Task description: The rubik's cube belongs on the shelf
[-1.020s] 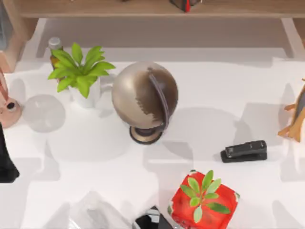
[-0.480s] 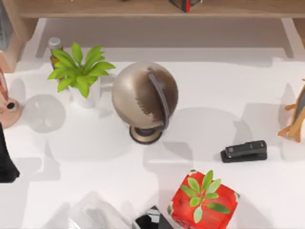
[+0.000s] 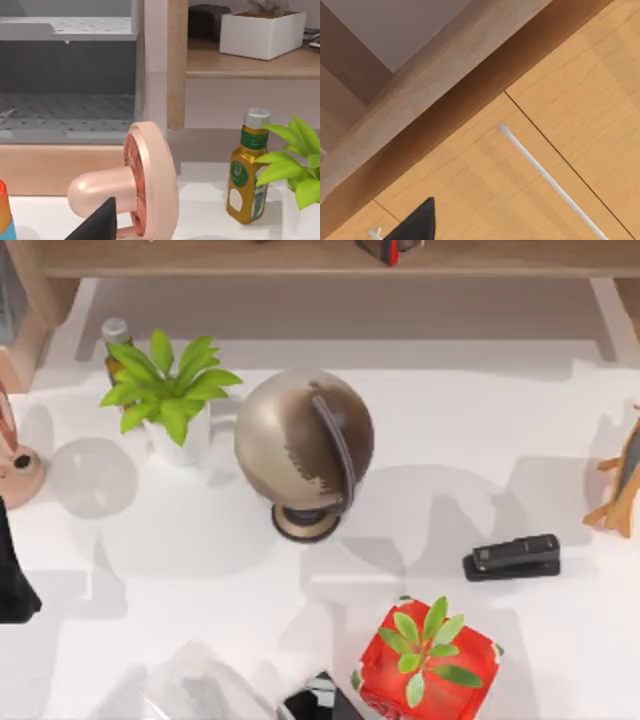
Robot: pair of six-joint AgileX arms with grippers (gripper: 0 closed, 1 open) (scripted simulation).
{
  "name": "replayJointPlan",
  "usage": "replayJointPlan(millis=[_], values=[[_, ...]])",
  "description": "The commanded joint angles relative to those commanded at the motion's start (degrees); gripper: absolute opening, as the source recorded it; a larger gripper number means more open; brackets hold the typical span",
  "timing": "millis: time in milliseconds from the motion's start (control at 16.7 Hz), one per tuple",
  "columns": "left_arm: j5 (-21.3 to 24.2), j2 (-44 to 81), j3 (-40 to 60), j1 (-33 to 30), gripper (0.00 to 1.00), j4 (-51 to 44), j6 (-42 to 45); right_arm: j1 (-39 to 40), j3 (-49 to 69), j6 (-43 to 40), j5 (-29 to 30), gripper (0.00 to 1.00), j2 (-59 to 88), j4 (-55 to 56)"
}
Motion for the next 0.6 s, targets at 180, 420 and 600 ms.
replayJointPlan(millis=[180, 420, 600], values=[[0.0, 0.0, 0.0, 0.0, 1.00, 0.0, 0.0, -3.7, 8.7, -12.3, -3.3, 1.00, 19.0, 9.6], [0.0, 0.0, 0.0, 0.0, 1.00, 0.0, 0.0, -7.9, 18.9, -26.7, -7.2, 1.00, 41.5, 20.8], [0.0, 0.0, 0.0, 0.0, 1.00, 0.0, 0.0, -10.3, 24.7, -34.9, -9.5, 1.00, 54.3, 27.1]])
